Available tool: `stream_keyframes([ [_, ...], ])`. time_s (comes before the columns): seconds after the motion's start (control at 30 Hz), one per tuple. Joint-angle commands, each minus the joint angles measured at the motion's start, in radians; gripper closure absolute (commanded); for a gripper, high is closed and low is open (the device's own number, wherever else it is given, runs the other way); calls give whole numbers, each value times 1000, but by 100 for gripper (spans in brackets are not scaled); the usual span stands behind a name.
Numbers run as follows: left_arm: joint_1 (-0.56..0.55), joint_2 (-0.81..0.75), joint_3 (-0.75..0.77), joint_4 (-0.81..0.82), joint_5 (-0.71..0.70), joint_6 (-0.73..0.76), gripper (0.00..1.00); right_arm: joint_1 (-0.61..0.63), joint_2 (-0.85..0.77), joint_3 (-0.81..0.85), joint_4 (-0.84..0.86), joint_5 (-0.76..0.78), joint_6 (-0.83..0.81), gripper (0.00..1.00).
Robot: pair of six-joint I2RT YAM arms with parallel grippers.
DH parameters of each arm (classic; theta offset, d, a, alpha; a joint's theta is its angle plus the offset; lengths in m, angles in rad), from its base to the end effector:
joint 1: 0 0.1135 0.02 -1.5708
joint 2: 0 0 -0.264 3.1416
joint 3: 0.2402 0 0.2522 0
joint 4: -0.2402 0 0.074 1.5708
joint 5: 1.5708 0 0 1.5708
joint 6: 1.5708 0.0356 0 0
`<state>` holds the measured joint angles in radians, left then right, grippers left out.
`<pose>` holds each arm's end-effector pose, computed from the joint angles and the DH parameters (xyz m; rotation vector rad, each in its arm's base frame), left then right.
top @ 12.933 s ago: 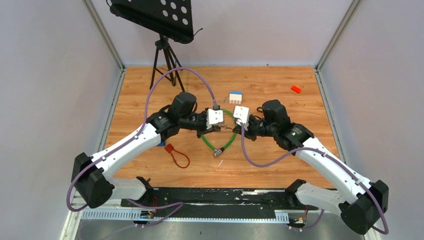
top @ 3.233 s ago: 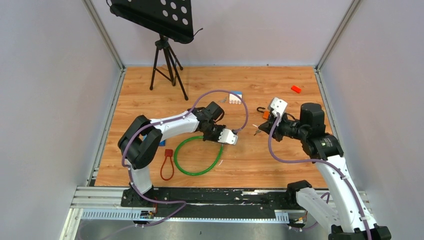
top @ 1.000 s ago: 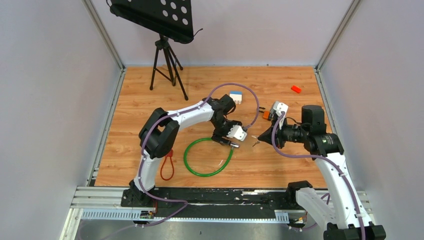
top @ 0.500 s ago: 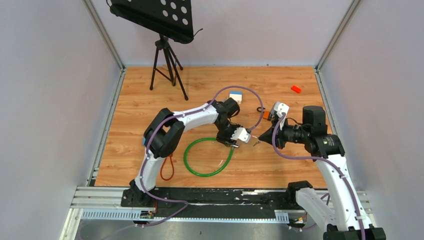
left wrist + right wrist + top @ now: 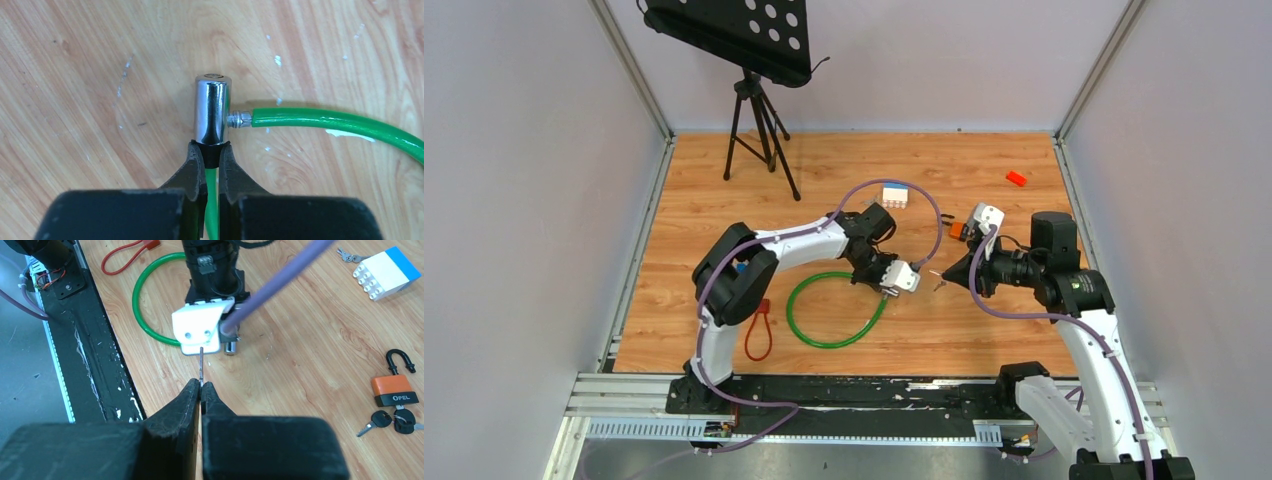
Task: Unlock with the key
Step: Pick up the lock from the center of the board.
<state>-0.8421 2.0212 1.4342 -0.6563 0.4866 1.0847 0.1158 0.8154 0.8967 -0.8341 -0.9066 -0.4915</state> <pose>0.2580 -0.3140 0.1656 2.2780 1.4486 -0.6107 0.1441 0.0450 0.3198 -1.0318 1.8371 0.8197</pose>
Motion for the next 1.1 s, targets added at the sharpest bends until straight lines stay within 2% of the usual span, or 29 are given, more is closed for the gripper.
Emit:
stream_keyframes([
  [0.0, 14, -174, -57, 39, 22, 29, 100, -5, -10, 19, 11, -9, 7, 100],
  [0.17, 43, -381, -205, 161, 94, 30, 100, -4, 15, 10, 63, -45, 60, 100],
  [0.37, 48, -644, -420, 416, 117, -31, 100, -1, 93, 54, 104, -117, 110, 100],
  [0.63, 47, -780, -454, 440, 80, -120, 100, 99, 178, 133, 174, -131, 213, 100],
  [0.8, 48, -832, -511, 504, 45, -146, 100, 180, 239, 165, 179, -117, 220, 100],
  [1.07, 48, -867, -584, 649, -10, -224, 100, 206, 329, 194, 187, -138, 244, 100],
])
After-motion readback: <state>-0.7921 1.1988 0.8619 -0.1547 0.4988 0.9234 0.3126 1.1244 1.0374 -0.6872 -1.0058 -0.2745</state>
